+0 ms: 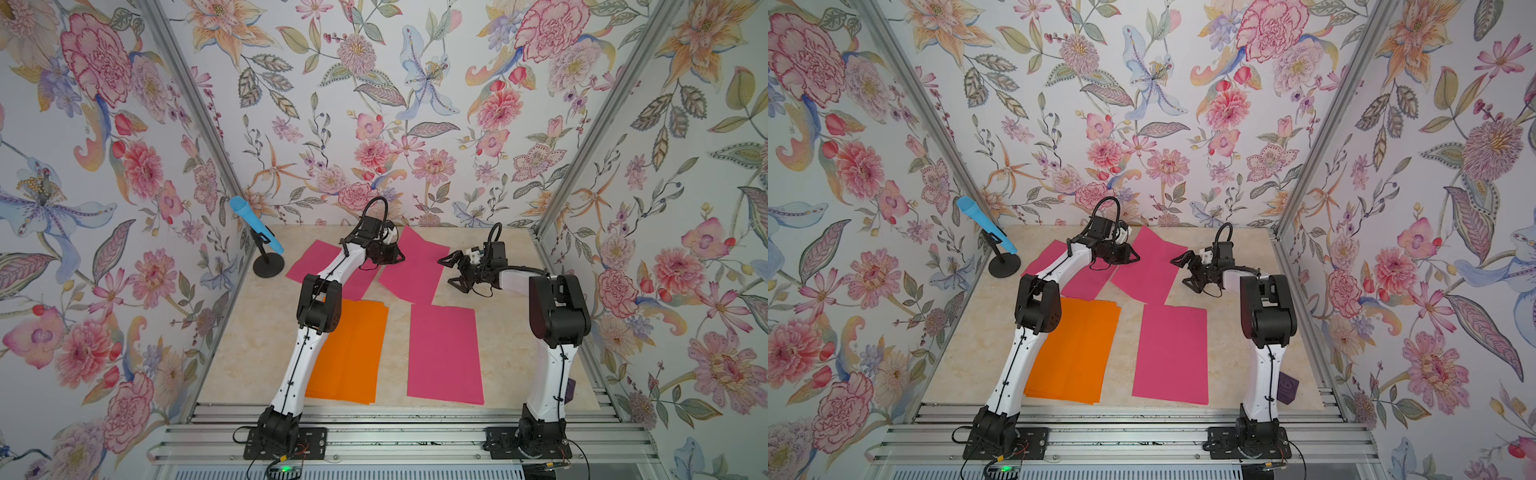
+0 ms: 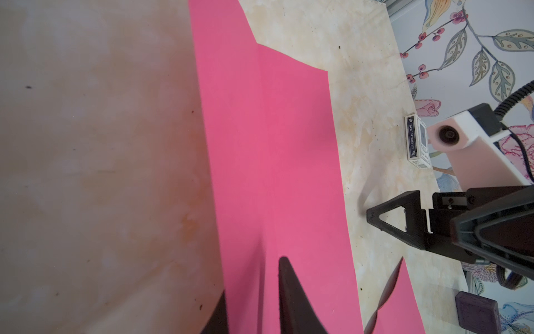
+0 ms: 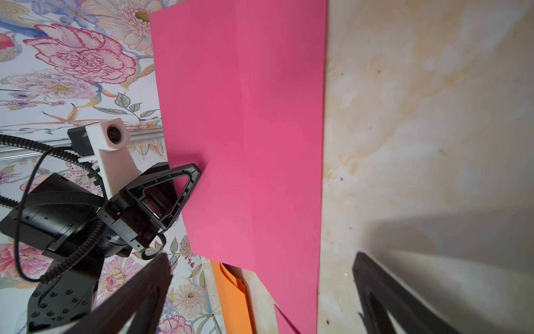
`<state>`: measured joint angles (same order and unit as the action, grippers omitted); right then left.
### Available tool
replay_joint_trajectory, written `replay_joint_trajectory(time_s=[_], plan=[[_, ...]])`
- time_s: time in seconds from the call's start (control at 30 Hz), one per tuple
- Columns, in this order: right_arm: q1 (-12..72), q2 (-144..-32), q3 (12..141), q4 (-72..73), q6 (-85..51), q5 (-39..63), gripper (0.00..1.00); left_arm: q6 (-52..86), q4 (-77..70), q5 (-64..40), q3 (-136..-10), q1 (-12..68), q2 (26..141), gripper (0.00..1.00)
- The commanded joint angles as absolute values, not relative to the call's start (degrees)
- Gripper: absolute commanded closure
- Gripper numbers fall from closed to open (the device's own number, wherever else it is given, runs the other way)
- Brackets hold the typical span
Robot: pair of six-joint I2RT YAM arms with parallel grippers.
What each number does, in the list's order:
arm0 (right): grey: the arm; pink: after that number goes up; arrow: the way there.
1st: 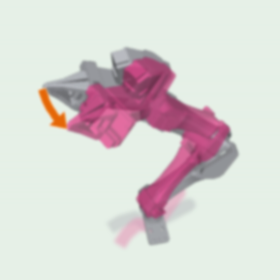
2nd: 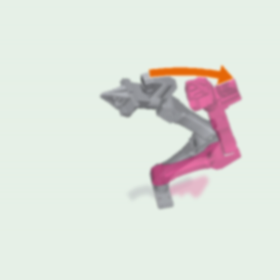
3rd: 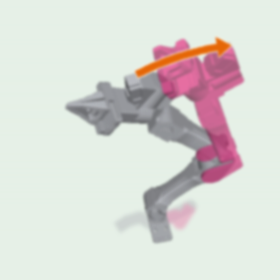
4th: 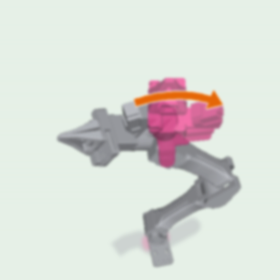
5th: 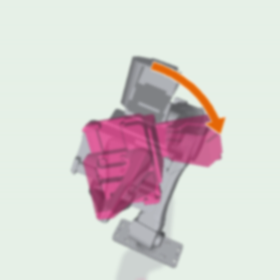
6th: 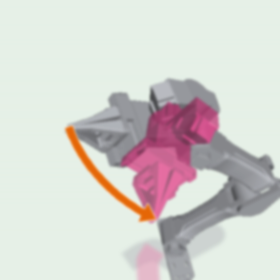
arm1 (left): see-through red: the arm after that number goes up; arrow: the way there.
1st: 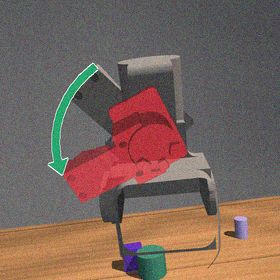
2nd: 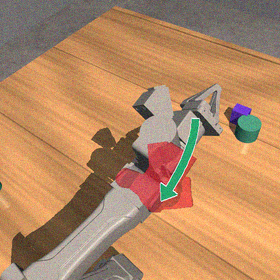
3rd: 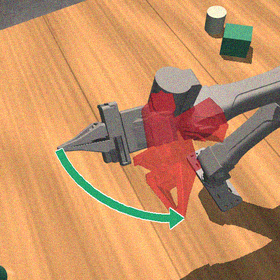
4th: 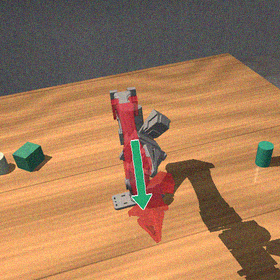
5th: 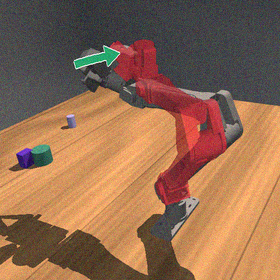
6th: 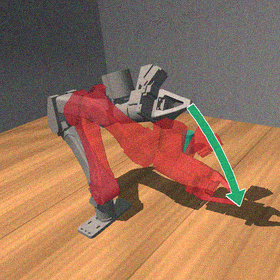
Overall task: Sort the scattered colored papers by color
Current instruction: Pick up the colored paper from the center of the board.
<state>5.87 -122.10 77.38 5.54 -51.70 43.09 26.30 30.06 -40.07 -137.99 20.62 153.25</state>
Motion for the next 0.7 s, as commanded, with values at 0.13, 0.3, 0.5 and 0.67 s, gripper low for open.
replay_joint_trajectory(time_s=[0.13,0.3,0.5,0.67], plan=[[5.0,-117.5,75.4,4.6,-50.9,43.5,0.0,22.5,36.0,-38.2,-141.4,20.0,150.5,1.0],[4.1,-114.8,74.1,3.8,-50.4,44.0,0.0,21.3,39.6,-35.0,-144.3,18.9,149.1,1.0],[3.6,-110.8,71.3,3.7,-50.1,43.9,0.0,21.7,40.2,-32.7,-143.6,19.2,144.4,1.0],[3.4,-107.7,69.8,2.6,-49.5,43.8,0.0,23.1,36.3,-33.1,-139.7,21.5,137.9,1.0]])
